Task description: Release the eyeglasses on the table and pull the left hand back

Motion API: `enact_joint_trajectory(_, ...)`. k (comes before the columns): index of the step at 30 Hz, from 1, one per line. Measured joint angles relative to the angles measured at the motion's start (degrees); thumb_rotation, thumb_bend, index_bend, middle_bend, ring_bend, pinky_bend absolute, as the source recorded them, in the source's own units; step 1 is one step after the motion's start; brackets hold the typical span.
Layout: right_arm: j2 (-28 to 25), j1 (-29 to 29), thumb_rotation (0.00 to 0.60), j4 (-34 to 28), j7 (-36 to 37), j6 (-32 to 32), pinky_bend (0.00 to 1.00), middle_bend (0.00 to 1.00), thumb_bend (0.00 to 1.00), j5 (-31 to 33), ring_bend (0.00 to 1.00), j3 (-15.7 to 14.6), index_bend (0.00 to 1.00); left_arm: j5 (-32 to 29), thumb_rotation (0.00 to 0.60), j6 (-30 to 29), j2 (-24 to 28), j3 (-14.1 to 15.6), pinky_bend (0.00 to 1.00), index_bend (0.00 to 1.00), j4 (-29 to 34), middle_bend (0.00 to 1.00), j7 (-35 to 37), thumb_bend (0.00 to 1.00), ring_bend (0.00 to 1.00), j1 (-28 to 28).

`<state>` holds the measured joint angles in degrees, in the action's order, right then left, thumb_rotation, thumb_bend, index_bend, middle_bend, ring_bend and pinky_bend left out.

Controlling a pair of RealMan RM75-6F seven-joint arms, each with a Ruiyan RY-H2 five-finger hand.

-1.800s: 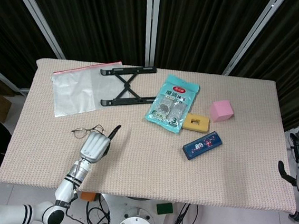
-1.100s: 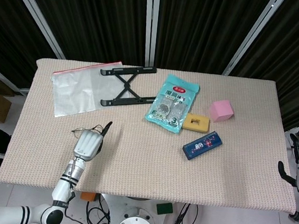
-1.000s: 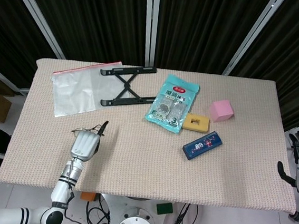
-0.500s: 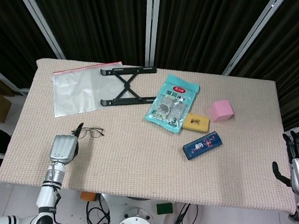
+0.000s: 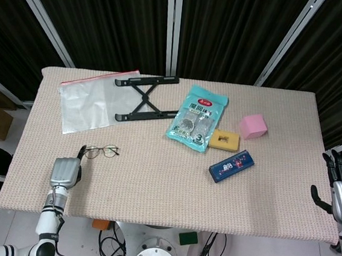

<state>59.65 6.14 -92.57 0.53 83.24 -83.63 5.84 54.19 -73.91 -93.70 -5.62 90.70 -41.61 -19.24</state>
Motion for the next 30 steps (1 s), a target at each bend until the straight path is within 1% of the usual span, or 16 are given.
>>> enact_joint_trajectory(6, -0.20, 0.01, 0.600, -0.24, -0.01, 0.17, 0.00, 0.00, 0.45, -0.03, 0.00, 0.08, 0.00, -0.31, 0.600, -1.19, -1.54, -1.54, 0.92, 0.04, -3.32, 0.96, -0.60, 0.71, 0.90, -0.98)
enact_joint_trajectory(11, -0.26, -0.22, 0.600, 0.25, 0.87, 0.38, 0.00, 0.00, 0.45, 0.32, 0.00, 0.18, 0.00, 0.58, 0.600, -3.05, -0.63, -1.76, 0.93, 0.04, -0.71, 0.96, -0.36, 0.71, 0.90, -0.70)
enact_joint_trajectory(14, -0.21, -0.31, 0.600, 0.76, 1.42, 0.32, 0.00, 0.00, 0.45, 0.50, 0.00, 0.16, 0.00, 3.62, 0.600, -5.25, 0.05, -0.89, 0.93, 0.04, 2.14, 0.96, -0.50, 0.71, 0.90, -0.30)
enact_joint_trajectory(17, -0.09, -0.30, 0.600, 1.21, 1.87, 0.11, 0.00, 0.00, 0.45, 0.58, 0.00, 0.12, 0.00, 7.06, 0.600, -6.88, 0.59, 0.99, 0.93, 0.04, 5.43, 0.97, -1.32, 0.72, 0.90, 0.06)
enact_joint_trajectory(19, 0.00, -0.25, 0.600, 1.48, 2.07, -0.11, 0.00, 0.00, 0.45, 0.53, 0.00, 0.03, 0.00, 7.98, 0.600, -6.96, 0.76, 2.25, 0.93, 0.04, 6.89, 0.97, -2.17, 0.72, 0.91, 0.11)
enact_joint_trajectory(25, -0.19, -0.25, 0.600, 1.57, 2.26, -0.08, 0.00, 0.00, 0.45, 0.62, 0.00, 0.10, 0.00, 5.59, 0.600, -4.49, 0.31, 2.06, 0.93, 0.04, 5.80, 0.97, -2.89, 0.72, 0.91, -0.44)
enact_joint_trajectory(30, -0.15, -0.27, 0.600, 1.55, 2.10, -0.20, 0.00, 0.00, 0.45, 0.86, 0.00, 0.14, 0.00, 4.26, 0.600, -4.17, 0.07, 1.69, 0.93, 0.04, 4.85, 0.97, -3.76, 0.72, 0.91, -0.69)
